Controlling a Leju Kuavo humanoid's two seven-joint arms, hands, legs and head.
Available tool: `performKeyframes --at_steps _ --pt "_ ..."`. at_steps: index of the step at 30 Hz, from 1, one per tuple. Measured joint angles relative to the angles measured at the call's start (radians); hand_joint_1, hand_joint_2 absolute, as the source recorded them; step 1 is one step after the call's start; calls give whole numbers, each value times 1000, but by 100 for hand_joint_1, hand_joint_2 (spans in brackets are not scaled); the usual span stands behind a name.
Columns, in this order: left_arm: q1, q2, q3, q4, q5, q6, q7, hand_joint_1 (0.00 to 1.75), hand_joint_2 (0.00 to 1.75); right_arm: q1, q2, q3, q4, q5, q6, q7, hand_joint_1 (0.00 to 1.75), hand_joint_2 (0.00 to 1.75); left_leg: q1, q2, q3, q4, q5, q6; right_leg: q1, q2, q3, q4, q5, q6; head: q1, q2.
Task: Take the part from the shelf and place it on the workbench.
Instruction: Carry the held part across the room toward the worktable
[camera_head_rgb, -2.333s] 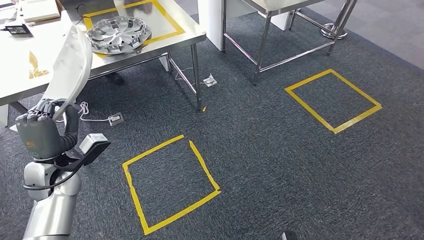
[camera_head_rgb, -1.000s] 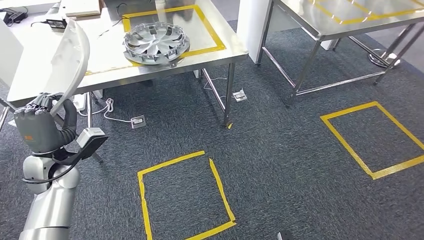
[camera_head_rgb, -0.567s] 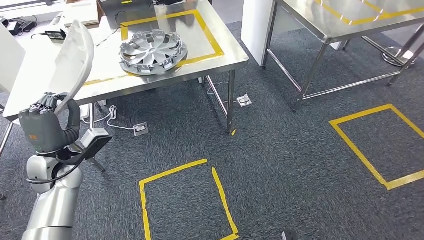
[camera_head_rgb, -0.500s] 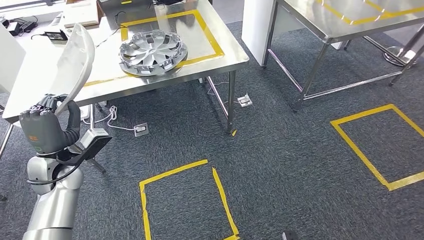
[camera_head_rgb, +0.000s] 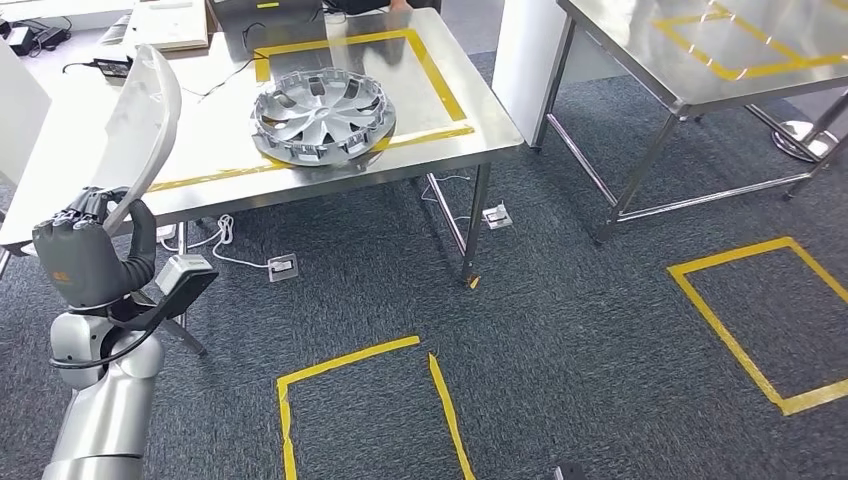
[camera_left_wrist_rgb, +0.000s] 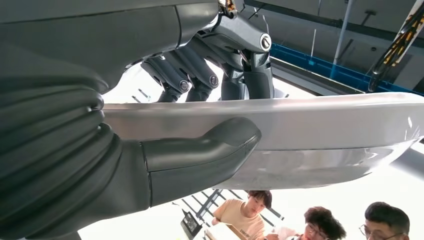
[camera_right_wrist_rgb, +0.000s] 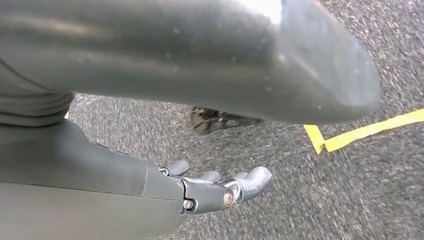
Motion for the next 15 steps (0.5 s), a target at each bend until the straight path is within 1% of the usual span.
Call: performKeyframes --at_steps 1,2,3,4,5,6,7,9,10,11,12,14,15 --pt "2 0 0 0 0 0 0 175 175 1 0 0 0 0 0 0 0 0 0 -3 11 0 -10 -1 0 0 -13 -15 -5 0 0 0" --pt "3 -1 -1 0 0 0 2 175 175 2 0 0 0 0 0 2 0 0 0 -5 25 0 -21 -4 0 0 -12 -60 16 -1 0 0" --pt "2 -1 -2 1 -1 0 6 175 175 3 -1 0 0 0 0 4 0 0 0 -5 39 0 -33 -6 0 0 1 -126 65 -3 0 0" --pt "1 -2 -4 2 -2 0 10 175 175 5 -2 0 0 0 0 7 0 0 -1 -6 53 2 -46 -9 1 0 15 -193 127 -7 0 0" --pt "0 -3 -7 4 -5 0 16 175 175 6 -2 0 0 0 0 13 0 0 -2 -7 62 3 -58 -14 3 0 27 -243 175 -12 0 0" --pt "-2 -4 -10 4 -10 0 22 175 175 7 -3 0 0 1 0 17 0 0 -3 -8 68 0 -70 -19 6 0 37 -273 206 -17 0 0" --pt "-3 -5 -12 4 -15 0 26 175 175 8 -2 0 0 3 0 20 0 0 -5 -10 75 4 -73 -25 7 0 44 -283 214 -23 0 0" --pt "-5 -5 -14 2 -23 0 33 175 175 8 -2 0 0 7 0 22 0 0 -4 -10 81 22 -70 -37 5 1 68 -287 204 -37 0 0" --pt "-5 -5 -15 1 -25 0 34 175 175 7 -1 0 0 8 0 23 0 0 -4 -8 74 52 -65 -42 3 2 81 -290 199 -45 -1 0" --pt "-6 -5 -15 -1 -26 0 35 175 175 6 -1 0 0 9 0 23 0 0 -3 -6 55 89 -70 -46 2 2 93 -291 192 -52 -2 0" --pt "-5 -5 -16 -2 -26 0 36 175 175 5 0 0 0 9 0 22 0 0 -1 -3 20 142 -85 -50 1 2 104 -291 182 -56 -3 0" --pt "1 -5 -16 -4 -26 1 37 175 175 5 0 0 0 10 1 21 0 0 2 -1 -61 242 -142 -57 1 3 124 -291 161 -59 -3 0" --pt "6 -5 -16 -4 -26 1 39 175 175 6 0 0 0 10 2 19 0 0 3 0 -94 267 -169 -60 1 4 137 -291 149 -58 -4 0"
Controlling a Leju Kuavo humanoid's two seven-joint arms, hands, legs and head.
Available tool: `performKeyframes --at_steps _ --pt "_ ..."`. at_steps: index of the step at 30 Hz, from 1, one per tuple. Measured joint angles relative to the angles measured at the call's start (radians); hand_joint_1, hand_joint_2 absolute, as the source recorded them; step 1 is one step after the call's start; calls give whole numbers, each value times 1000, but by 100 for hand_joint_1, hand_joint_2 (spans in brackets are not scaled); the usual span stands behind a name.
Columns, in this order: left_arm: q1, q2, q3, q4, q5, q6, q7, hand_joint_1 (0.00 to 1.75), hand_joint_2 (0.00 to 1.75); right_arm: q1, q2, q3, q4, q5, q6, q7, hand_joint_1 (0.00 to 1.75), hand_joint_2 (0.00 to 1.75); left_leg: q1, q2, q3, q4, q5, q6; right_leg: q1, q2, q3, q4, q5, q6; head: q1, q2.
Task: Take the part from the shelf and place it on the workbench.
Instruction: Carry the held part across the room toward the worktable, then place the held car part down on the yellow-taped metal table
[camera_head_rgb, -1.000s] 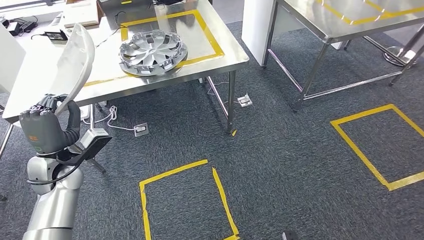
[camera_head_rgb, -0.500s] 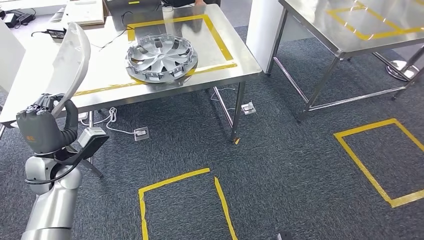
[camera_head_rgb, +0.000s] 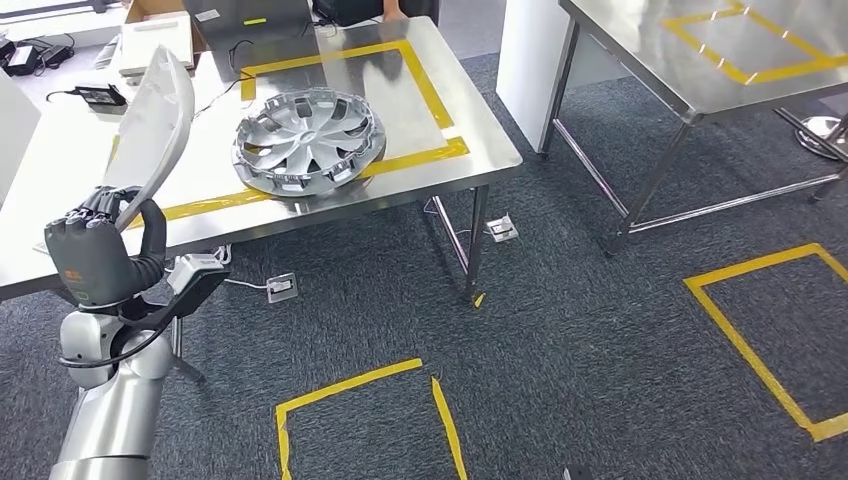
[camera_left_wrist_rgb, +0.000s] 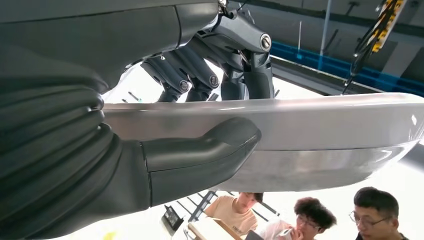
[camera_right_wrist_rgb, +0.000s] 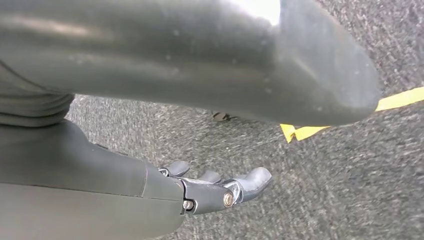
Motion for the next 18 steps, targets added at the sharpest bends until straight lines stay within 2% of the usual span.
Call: performKeyframes --at_steps 1,2,3,4,5,6,7,9,10,12,13,15,16,17,18 --pt "5 0 0 -1 -1 0 2 175 175 1 0 0 0 1 1 -2 0 0 1 1 -18 -5 -8 0 0 1 15 0 -12 1 0 0" --pt "9 0 0 -3 -3 0 5 175 175 2 0 0 0 2 1 -3 0 0 1 2 -23 -37 9 1 0 0 32 0 -26 2 0 0" --pt "13 0 0 -7 -5 0 8 175 175 3 0 0 0 4 2 -4 0 0 1 4 -19 -93 53 4 0 0 49 0 -40 4 0 0" --pt "17 1 0 -10 -7 0 10 175 175 3 0 0 0 5 2 -4 0 0 1 6 -14 -157 120 9 1 -1 66 1 -54 7 0 0" --pt "21 2 0 -14 -8 0 11 175 175 3 1 0 0 7 3 -4 0 0 -2 8 -8 -206 173 13 2 0 79 2 -67 11 -1 0" --pt "27 3 0 -19 -8 0 13 175 175 2 1 0 0 8 3 -4 0 0 -4 10 -3 -238 214 18 2 0 86 0 -79 17 -1 0" --pt "32 4 0 -24 -7 -1 15 175 175 1 1 0 0 9 4 -4 0 0 -6 10 1 -252 232 24 3 1 93 2 -86 24 -1 0" --pt "37 5 0 -41 -5 0 18 175 175 -2 1 0 0 10 5 -4 0 0 -5 6 19 -257 224 36 3 1 91 20 -82 36 0 0" --pt "37 5 0 -49 -3 0 19 175 175 -3 0 0 0 10 6 -4 0 0 -2 5 29 -263 219 42 3 0 75 55 -66 41 0 0" --pt "38 6 1 -61 0 0 21 175 175 -7 0 0 0 10 8 -4 0 0 1 4 52 -270 206 52 1 -1 1 166 -50 51 1 0" --pt "40 6 1 -64 1 0 22 175 175 -7 0 0 0 10 9 -3 0 0 1 3 63 -272 197 55 0 -1 -44 223 -63 56 1 0" --pt "47 6 2 -68 1 0 22 175 175 -7 0 0 0 10 10 -2 0 0 1 0 87 -273 174 57 -3 -2 -122 288 -134 63 1 0" --pt "51 5 2 -69 2 0 22 175 175 -6 0 0 0 9 10 -1 0 0 1 -2 102 -273 161 56 -4 -2 -144 285 -160 64 1 0" --pt "53 5 2 -69 2 0 22 175 175 -6 0 0 0 8 10 0 0 0 2 -4 119 -273 147 54 -4 -2 -154 256 -163 65 1 0" --pt "54 5 2 -69 3 0 21 175 175 -5 0 0 0 7 10 0 0 0 2 -4 138 -273 133 51 -4 -2 -151 203 -132 63 1 0"
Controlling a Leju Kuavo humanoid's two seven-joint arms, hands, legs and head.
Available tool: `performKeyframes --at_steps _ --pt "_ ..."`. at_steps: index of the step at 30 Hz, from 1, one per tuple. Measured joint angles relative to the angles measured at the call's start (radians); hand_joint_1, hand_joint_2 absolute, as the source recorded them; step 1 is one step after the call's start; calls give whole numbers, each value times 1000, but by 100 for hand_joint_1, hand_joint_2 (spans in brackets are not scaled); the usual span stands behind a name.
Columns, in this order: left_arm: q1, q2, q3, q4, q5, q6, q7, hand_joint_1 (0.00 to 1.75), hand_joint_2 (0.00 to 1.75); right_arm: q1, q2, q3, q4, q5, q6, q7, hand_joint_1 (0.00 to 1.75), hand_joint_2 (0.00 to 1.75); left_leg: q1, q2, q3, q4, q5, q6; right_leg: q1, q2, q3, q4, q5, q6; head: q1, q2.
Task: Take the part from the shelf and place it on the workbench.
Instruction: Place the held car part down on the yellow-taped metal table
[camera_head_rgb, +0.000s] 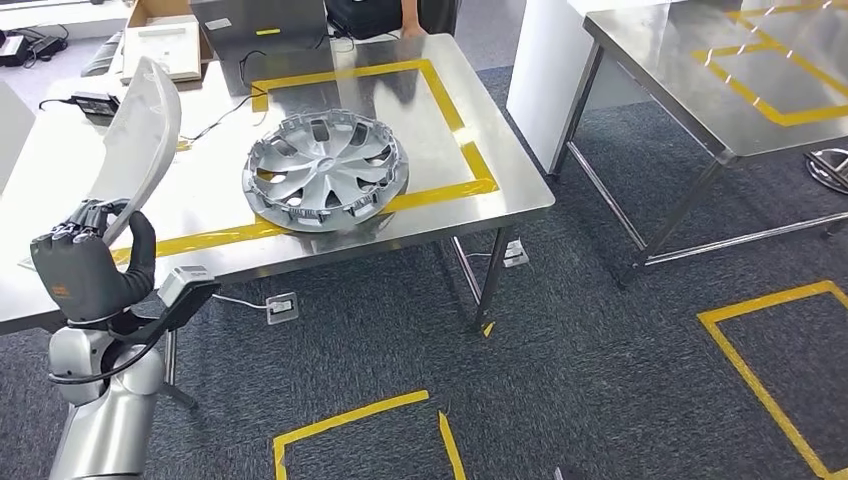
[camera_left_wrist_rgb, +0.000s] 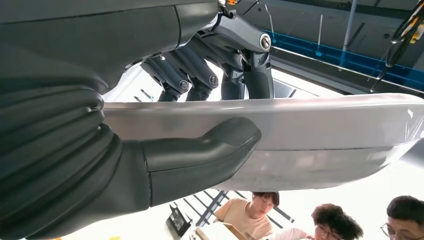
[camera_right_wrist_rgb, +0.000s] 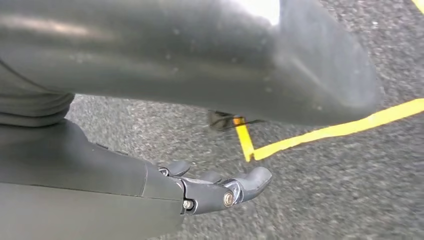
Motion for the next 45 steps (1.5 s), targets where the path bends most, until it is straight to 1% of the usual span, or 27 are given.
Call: performKeyframes --at_steps 2,3,4,7,8,10,12,13,14,15,18,19,21,23,24,25,27,29,30,33,34,35,38,40,43,44,45 --pt "0 -1 0 1 2 0 -2 175 175 4 0 0 0 -1 0 0 0 0 -1 -2 28 2 -29 -6 2 -1 17 -125 126 -8 0 0" --pt "-1 -2 0 2 4 0 -3 175 175 5 0 0 0 -2 0 0 0 0 -3 -3 36 4 -43 -11 4 -2 25 -166 177 -13 -1 0" --pt "-2 -2 0 2 6 0 -4 175 175 6 0 0 0 -3 0 0 0 0 -5 -5 46 6 -52 -17 5 -1 31 -189 206 -19 -1 0" --pt "-9 -3 0 0 7 -1 -7 175 175 5 1 0 0 -7 0 -1 0 0 -8 -5 60 36 -49 -35 2 -1 63 -199 200 -40 -3 0" --pt "-13 -3 -1 -1 7 -1 -8 175 175 4 2 0 0 -7 0 -2 0 0 -7 -2 42 72 -42 -39 0 -1 76 -200 194 -47 -4 0" --pt "-17 -4 -2 -1 8 -1 -10 175 175 2 2 -1 0 -8 0 -2 0 0 -4 3 -27 185 -53 -47 -2 0 101 -201 177 -56 -7 0" --pt "-16 -4 -2 2 9 0 -10 175 175 1 2 -1 0 -8 0 -2 0 0 -1 5 -109 271 -119 -53 -2 2 123 -201 155 -59 -7 0" --pt "-15 -4 -3 3 9 0 -10 175 175 2 2 -1 0 -8 0 -2 0 0 -1 5 -137 281 -151 -54 -2 4 136 -201 144 -58 -7 0" --pt "-14 -4 -3 4 9 0 -10 175 175 2 2 -1 0 -8 0 -1 0 0 -1 6 -152 266 -163 -54 -2 4 151 -201 131 -57 -7 0" --pt "-14 -4 -3 4 9 0 -10 175 175 3 2 -1 0 -8 0 -1 0 0 -1 6 -155 226 -143 -52 -2 5 167 -200 118 -55 -7 0" --pt "-14 -2 -3 7 9 -1 -10 175 175 3 3 -1 0 -8 0 -1 0 0 -5 11 -150 59 42 -37 1 6 199 -197 81 -46 -8 0" --pt "-13 -2 -3 8 9 -1 -10 175 175 2 3 -1 0 -8 0 -1 0 0 -7 12 -148 29 83 -30 2 7 205 -197 71 -40 -9 0" --pt "-13 -1 -3 8 9 -1 -10 175 175 1 3 -2 0 -8 0 -1 0 0 -7 11 -137 17 94 -19 5 9 216 -190 65 -28 -8 0" --pt "-17 -2 -2 5 9 -1 -10 175 175 -1 2 -2 0 -8 0 -2 0 0 -2 9 -115 12 86 -7 5 6 201 -145 71 -21 -6 0" --pt "-18 -2 -2 3 9 0 -10 175 175 -3 2 -2 0 -8 0 -2 0 0 -1 9 -104 11 80 -2 4 4 175 -101 68 -17 -5 0" --pt "-19 -3 -2 3 9 0 -10 175 175 -4 2 -2 0 -9 1 -2 0 0 0 9 -95 10 72 1 2 3 135 -44 58 -12 -4 0" --pt "-19 -4 -2 4 9 0 -10 175 175 -4 2 -2 0 -8 1 -1 0 0 0 8 -76 10 51 5 0 2 52 56 10 -3 -3 0" --pt "-17 -5 -2 7 8 0 -10 175 175 -2 2 -2 0 -7 1 0 0 0 0 5 -49 10 28 4 0 1 6 66 -18 0 -2 0" --pt "-16 -5 -2 8 5 0 -10 175 175 -2 2 -2 0 -5 2 0 0 0 0 4 -33 11 15 2 0 1 4 29 -2 -1 -2 0" --pt "-14 -5 0 9 -17 0 -12 175 175 3 2 -2 0 5 3 1 0 0 -3 2 10 14 -24 -9 3 0 37 -145 150 -13 -2 0" --pt "-12 -4 2 8 -31 0 -12 175 175 4 2 -2 0 8 4 2 0 0 -4 1 18 13 -35 -14 5 0 46 -176 186 -19 -2 0" --pt "-10 -4 6 8 -50 -1 -13 175 175 5 2 -2 0 11 4 3 0 0 -5 0 24 13 -40 -21 7 -1 51 -188 200 -25 -2 0" --pt "-3 -5 20 2 -130 -1 -16 175 175 2 2 -1 0 20 6 7 0 0 -5 0 18 44 -34 -37 4 -1 73 -197 191 -44 -3 0" --pt "2 -8 33 0 -207 -1 -8 175 175 1 2 -1 0 23 6 12 0 0 -2 4 -34 135 -49 -44 0 -1 91 -204 181 -55 -3 0" --pt "14 -20 63 -5 -377 -1 52 175 175 0 2 -1 0 21 4 18 0 0 2 6 -136 268 -122 -55 0 2 111 -205 161 -60 -3 0" --pt "17 -24 70 -7 -425 -1 78 175 175 0 2 -1 0 17 3 19 0 0 3 6 -152 268 -123 -57 0 3 119 -204 154 -59 -3 0" --pt "19 -26 75 -7 -458 -1 102 175 175 0 2 -1 0 13 2 21 0 0 4 7 -153 238 -97 -58 0 3 128 -203 147 -57 -3 0"
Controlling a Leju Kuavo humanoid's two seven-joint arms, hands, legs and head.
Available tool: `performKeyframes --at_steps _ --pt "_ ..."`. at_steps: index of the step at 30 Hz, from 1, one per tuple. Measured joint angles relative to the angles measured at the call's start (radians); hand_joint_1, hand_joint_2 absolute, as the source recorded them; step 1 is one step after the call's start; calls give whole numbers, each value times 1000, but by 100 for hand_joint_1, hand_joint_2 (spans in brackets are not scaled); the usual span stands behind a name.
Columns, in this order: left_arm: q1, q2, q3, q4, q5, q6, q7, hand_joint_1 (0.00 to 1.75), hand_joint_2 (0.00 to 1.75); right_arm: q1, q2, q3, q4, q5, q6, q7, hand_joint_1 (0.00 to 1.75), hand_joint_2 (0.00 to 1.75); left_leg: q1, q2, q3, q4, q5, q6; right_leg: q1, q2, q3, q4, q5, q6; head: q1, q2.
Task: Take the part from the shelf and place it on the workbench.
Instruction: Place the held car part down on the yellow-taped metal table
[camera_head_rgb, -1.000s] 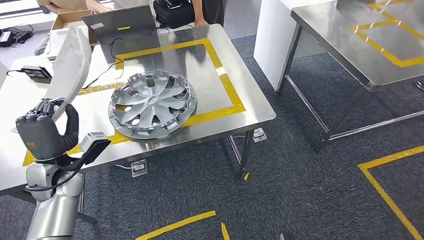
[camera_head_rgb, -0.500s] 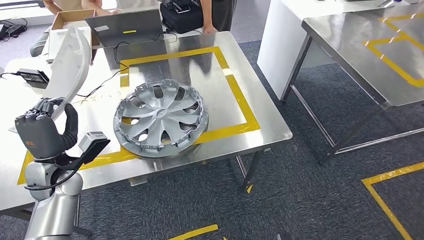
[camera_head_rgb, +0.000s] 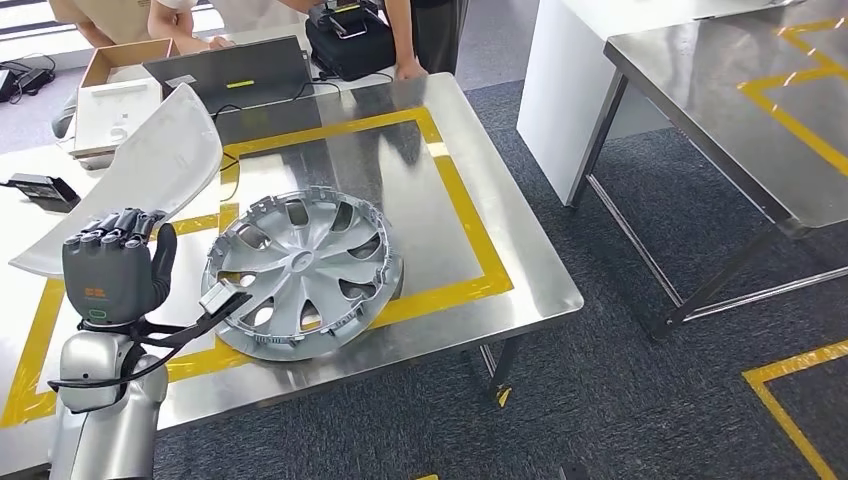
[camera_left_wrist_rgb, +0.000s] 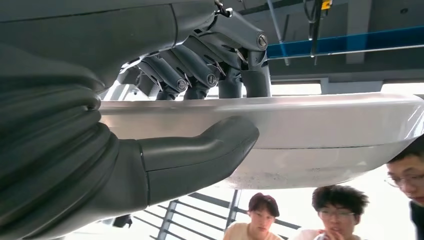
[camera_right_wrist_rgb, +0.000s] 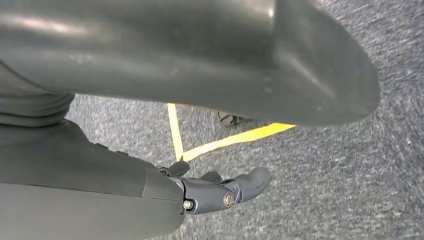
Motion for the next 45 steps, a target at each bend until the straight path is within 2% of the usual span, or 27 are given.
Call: performKeyframes --at_steps 2,4,6,9,10,11,13,16,18,24,28,30,34,41,45 --pt "1 0 6 1 -42 0 54 175 175 0 0 1 0 -7 -3 4 0 0 1 2 28 -122 101 4 0 1 17 2 -14 5 0 0" --pt "0 6 10 3 -63 0 116 175 175 0 0 1 0 -11 -7 8 0 0 -3 4 52 -210 148 14 2 2 24 4 -24 14 0 0" --pt "3 13 14 8 -64 0 159 175 175 0 0 0 0 -12 -10 9 0 0 -5 3 59 -225 149 22 6 3 25 6 -32 21 1 0" --pt "16 18 28 14 -64 0 178 175 175 1 0 0 0 -13 -13 9 0 0 -3 -1 62 -230 165 22 9 2 29 3 -33 0 1 0" --pt "23 19 34 14 -64 0 184 175 175 1 0 0 0 -13 -14 8 0 0 -4 -1 62 -230 164 25 9 2 30 0 -32 -5 1 0" --pt "33 19 40 15 -65 0 194 175 175 1 0 0 0 -13 -14 8 0 0 -5 -2 62 -230 162 27 9 2 32 -3 -32 -4 1 0" --pt "53 22 50 15 -66 0 225 175 175 1 0 0 0 -12 -14 8 0 0 -6 -2 62 -230 160 32 9 2 35 -8 -32 0 1 0" --pt "75 26 63 19 -65 0 244 175 175 1 0 0 0 -9 -14 4 0 0 -7 -2 62 -229 157 36 7 1 39 -14 -33 19 1 0" --pt "88 26 87 25 -61 0 218 175 175 1 0 0 0 -4 -13 -1 0 0 -7 -1 63 -229 156 38 6 1 40 -16 -33 26 1 0" --pt "122 17 193 58 -45 0 110 175 175 1 0 0 0 10 -6 -7 0 0 -7 0 64 -229 156 38 6 1 40 -16 -33 37 1 0" --pt "135 7 240 71 -48 0 91 0 175 1 0 0 0 13 -4 -6 0 0 -5 0 65 -229 156 38 6 1 40 -16 -33 37 1 0" --pt "137 2 259 78 -47 0 77 0 175 1 0 0 0 14 -4 -5 0 0 -5 0 66 -230 156 37 6 1 40 -16 -33 37 1 0" --pt "137 -8 292 90 -34 0 42 0 0 1 0 0 0 14 -4 -3 0 0 -4 0 67 -231 157 37 7 1 41 -16 -34 37 1 0" --pt "135 -29 342 93 -12 0 -23 0 0 1 0 0 0 17 -4 -1 0 0 -4 0 68 -231 157 37 7 1 42 -15 -34 36 1 0" --pt "125 -44 373 99 30 0 -94 0 0 0 0 0 0 20 -2 -2 0 0 -8 0 68 -229 155 38 4 0 42 -16 -33 38 1 0"
